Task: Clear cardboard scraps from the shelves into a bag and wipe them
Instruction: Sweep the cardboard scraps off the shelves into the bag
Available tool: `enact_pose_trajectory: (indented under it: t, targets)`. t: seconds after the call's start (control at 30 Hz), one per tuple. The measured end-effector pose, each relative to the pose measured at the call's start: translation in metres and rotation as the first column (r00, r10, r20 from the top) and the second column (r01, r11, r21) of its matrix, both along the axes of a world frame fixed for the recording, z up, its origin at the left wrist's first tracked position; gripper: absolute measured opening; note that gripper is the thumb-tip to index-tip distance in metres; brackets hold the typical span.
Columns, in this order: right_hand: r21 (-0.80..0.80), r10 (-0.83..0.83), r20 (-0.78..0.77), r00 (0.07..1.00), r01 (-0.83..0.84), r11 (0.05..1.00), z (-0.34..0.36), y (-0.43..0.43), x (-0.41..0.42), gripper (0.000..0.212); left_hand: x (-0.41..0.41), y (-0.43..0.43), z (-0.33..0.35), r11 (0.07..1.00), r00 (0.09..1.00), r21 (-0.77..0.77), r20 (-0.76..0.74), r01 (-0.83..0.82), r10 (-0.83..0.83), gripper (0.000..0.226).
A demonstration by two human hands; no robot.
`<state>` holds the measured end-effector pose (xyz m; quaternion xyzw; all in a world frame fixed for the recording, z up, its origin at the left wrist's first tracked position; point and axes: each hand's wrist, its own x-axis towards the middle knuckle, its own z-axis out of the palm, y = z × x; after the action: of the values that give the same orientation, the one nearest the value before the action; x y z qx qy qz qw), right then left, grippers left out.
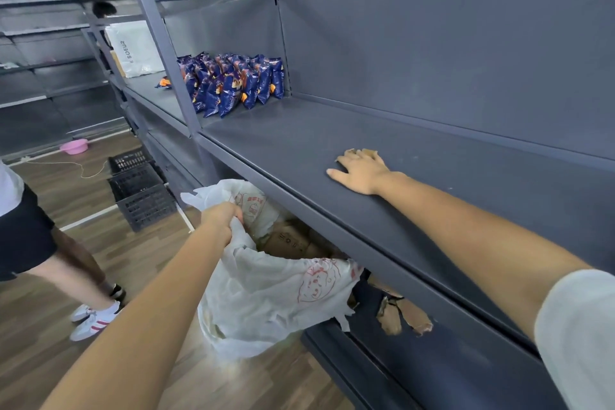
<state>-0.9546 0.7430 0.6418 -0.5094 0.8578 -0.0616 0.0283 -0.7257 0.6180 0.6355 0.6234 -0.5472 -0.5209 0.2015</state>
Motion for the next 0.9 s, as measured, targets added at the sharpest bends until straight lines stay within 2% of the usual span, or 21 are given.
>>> enact_pose_trajectory:
  t: [0.1,0.2,0.4,0.5,0.63,0.77,0.9]
  targets:
    - [-0.028,0.138,-0.002,0.99,-0.138,0.99,-0.001,-0.011,0.042,0.061,0.001,0.0,0.0,1.0,1.0,0.001,-0.028,0.01,-0.01,0.019]
    - [-0.016,0.227,-0.013,0.974,-0.227,0.974,-0.003,-0.017,0.072,0.063,0.001,0.002,0.0,1.0,1.0,-0.012,-0.002,0.019,-0.019,0.011]
    - [0.005,0.19,-0.018,0.982,-0.19,0.982,-0.001,-0.016,0.088,0.065,0.007,0.0,-0.002,0.998,0.999,-0.042,0.01,0.043,-0.042,0.019]
    - [0.011,0.215,-0.039,0.976,-0.214,0.977,-0.003,-0.016,0.102,0.064,0.01,-0.002,-0.005,0.998,0.998,-0.047,-0.05,0.041,-0.043,0.017]
    - [0.1,0.309,-0.203,0.929,-0.294,0.951,-0.012,-0.015,0.121,0.064,0.014,-0.003,-0.006,0.998,0.998,-0.031,-0.052,0.046,-0.047,0.017]
    - [0.189,0.437,-0.382,0.814,-0.394,0.899,-0.023,-0.015,0.137,0.063,0.017,-0.005,-0.006,0.998,0.997,-0.038,-0.043,0.055,-0.056,0.022]
    - [0.228,0.474,-0.285,0.833,-0.422,0.878,-0.039,-0.017,0.152,0.058,0.023,-0.004,-0.006,0.999,0.995,-0.023,-0.084,0.042,-0.044,0.023]
